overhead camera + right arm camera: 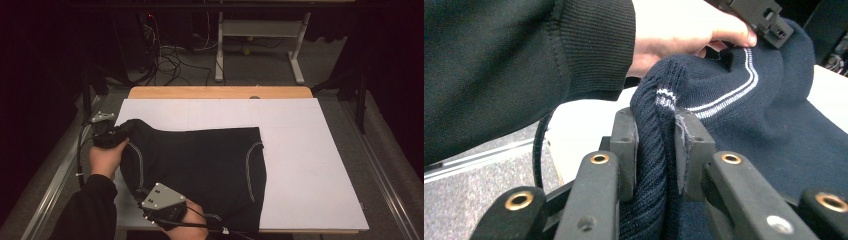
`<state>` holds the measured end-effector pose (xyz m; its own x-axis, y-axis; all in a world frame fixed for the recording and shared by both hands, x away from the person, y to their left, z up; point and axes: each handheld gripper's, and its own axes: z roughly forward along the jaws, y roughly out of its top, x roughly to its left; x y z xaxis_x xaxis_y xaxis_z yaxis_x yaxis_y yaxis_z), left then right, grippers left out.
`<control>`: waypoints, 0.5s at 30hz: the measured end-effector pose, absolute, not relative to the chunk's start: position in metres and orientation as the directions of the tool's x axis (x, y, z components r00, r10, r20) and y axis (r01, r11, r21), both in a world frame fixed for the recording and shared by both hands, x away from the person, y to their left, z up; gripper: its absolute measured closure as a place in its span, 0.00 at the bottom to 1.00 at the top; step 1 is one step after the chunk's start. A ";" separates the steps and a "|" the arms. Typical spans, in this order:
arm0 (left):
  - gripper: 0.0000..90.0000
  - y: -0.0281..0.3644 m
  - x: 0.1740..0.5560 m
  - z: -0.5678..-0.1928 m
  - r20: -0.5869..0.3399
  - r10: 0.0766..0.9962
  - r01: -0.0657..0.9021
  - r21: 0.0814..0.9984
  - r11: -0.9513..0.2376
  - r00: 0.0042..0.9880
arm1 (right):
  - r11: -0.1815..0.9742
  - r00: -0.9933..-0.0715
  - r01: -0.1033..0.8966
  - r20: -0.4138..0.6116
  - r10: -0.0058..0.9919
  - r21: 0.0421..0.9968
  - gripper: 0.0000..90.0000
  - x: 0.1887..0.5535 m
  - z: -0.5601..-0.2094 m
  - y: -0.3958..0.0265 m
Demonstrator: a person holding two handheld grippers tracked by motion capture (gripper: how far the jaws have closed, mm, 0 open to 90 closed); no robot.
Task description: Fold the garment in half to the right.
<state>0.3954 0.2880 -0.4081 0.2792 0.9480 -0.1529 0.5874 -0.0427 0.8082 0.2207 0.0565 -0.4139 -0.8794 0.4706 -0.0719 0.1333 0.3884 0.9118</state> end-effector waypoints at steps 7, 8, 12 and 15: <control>0.84 0.256 0.402 -0.398 -0.144 0.940 0.577 0.814 -0.065 0.308 | 0.353 -0.854 0.137 -0.070 0.516 0.926 0.83 0.221 -0.411 0.020; 0.84 0.249 0.403 -0.397 -0.147 0.939 0.577 0.814 -0.064 0.312 | 0.352 -0.851 0.138 -0.070 0.520 0.926 0.83 0.221 -0.411 0.016; 0.83 0.227 0.408 -0.392 -0.161 0.929 0.568 0.821 -0.062 0.333 | 0.340 -0.834 0.146 -0.069 0.548 0.929 0.83 0.220 -0.413 -0.005; 0.83 0.208 0.411 -0.390 -0.128 0.925 0.553 0.827 -0.099 0.357 | 0.337 -0.822 0.151 -0.071 0.565 0.929 0.83 0.220 -0.416 -0.020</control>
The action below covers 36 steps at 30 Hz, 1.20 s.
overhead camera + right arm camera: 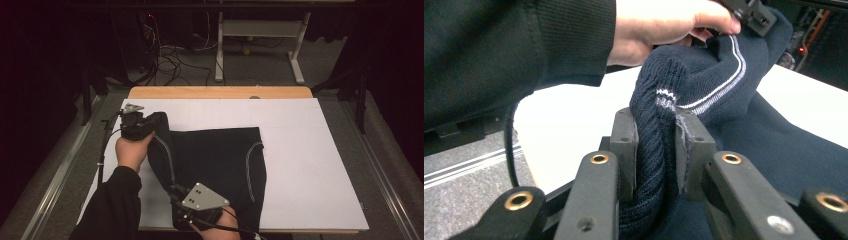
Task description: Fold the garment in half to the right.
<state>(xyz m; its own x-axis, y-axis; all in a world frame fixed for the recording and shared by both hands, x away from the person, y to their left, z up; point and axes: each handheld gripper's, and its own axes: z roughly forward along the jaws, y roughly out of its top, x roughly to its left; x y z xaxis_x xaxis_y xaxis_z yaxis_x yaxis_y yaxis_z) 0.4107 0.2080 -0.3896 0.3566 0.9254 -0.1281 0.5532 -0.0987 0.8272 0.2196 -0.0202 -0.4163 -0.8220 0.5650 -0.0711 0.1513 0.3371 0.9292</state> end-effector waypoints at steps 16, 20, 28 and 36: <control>0.83 0.146 0.419 -0.393 -0.088 0.915 0.532 0.834 -0.149 0.394 | 0.305 -0.774 0.209 -0.034 0.632 0.929 0.83 0.219 -0.435 -0.073; 0.83 0.134 0.422 -0.396 -0.093 0.909 0.526 0.837 -0.150 0.406 | 0.304 -0.762 0.214 -0.036 0.646 0.928 0.83 0.219 -0.435 -0.082; 0.83 0.110 0.425 -0.397 -0.091 0.901 0.517 0.841 -0.160 0.425 | 0.301 -0.741 0.234 -0.031 0.671 0.924 0.83 0.219 -0.436 -0.102; 0.83 0.085 0.427 -0.395 -0.132 0.878 0.504 0.853 -0.136 0.460 | 0.290 -0.718 0.246 -0.028 0.696 0.925 0.82 0.216 -0.439 -0.130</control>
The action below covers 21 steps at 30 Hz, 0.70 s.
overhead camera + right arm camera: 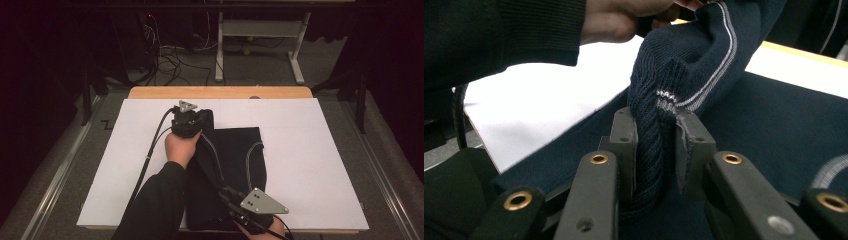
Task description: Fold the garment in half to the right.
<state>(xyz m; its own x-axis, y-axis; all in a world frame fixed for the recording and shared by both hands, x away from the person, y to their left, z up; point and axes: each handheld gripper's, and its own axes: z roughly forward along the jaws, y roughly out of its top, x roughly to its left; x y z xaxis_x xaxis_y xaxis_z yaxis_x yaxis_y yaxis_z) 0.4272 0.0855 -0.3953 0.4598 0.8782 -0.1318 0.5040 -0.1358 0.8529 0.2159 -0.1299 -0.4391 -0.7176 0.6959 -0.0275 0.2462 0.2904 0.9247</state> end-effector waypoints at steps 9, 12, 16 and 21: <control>0.83 0.065 0.429 -0.396 -0.154 0.864 0.514 0.847 -0.134 0.479 | 0.272 -0.677 0.275 -0.016 0.736 0.922 0.82 0.209 -0.444 -0.155; 0.83 0.058 0.430 -0.398 -0.157 0.860 0.523 0.840 -0.143 0.486 | 0.270 -0.669 0.285 -0.011 0.743 0.920 0.82 0.207 -0.447 -0.161; 0.82 0.050 0.431 -0.403 -0.155 0.863 0.539 0.828 -0.151 0.480 | 0.278 -0.658 0.312 -0.005 0.753 0.909 0.81 0.208 -0.452 -0.168; 0.81 0.040 0.437 -0.412 -0.168 0.863 0.570 0.806 -0.158 0.476 | 0.293 -0.647 0.342 -0.002 0.763 0.893 0.80 0.207 -0.459 -0.172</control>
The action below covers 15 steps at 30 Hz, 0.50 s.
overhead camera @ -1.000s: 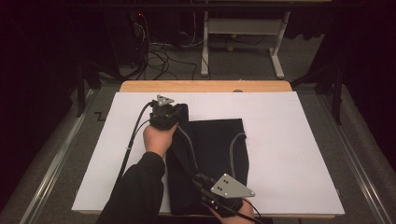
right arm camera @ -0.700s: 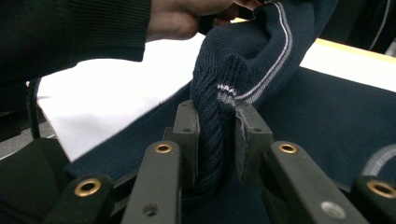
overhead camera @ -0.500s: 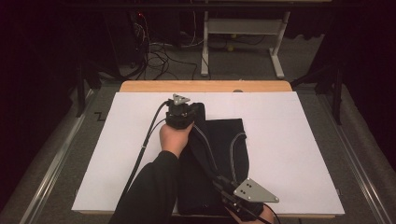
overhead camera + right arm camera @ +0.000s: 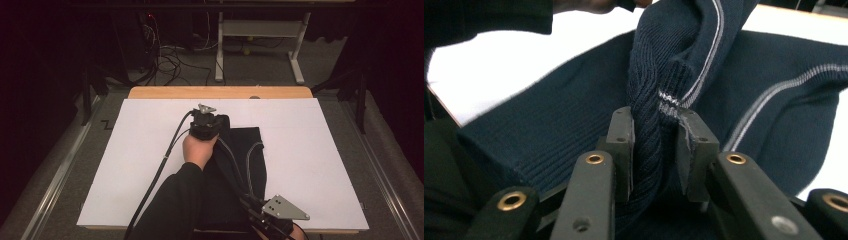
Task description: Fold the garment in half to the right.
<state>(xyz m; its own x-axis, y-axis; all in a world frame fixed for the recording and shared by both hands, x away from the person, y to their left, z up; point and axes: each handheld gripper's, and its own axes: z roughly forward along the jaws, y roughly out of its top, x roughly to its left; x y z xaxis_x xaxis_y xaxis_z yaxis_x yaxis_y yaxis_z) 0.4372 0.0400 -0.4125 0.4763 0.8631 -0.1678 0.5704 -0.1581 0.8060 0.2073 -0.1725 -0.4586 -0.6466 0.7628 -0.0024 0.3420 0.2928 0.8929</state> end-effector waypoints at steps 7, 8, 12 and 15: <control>0.78 0.016 0.439 -0.417 -0.166 0.835 0.556 0.810 -0.187 0.524 | 0.285 -0.622 0.391 0.023 0.783 0.875 0.77 0.207 -0.464 -0.182; 0.75 0.013 0.438 -0.416 -0.176 0.828 0.549 0.817 -0.179 0.532 | 0.281 -0.618 0.397 0.028 0.786 0.874 0.75 0.207 -0.464 -0.183; 0.59 0.006 0.435 -0.412 -0.201 0.800 0.532 0.830 -0.167 0.565 | 0.254 -0.606 0.400 0.046 0.794 0.880 0.58 0.204 -0.461 -0.191; 0.51 0.008 0.432 -0.407 -0.205 0.779 0.511 0.843 -0.166 0.592 | 0.245 -0.599 0.353 0.017 0.801 0.903 0.51 0.198 -0.455 -0.195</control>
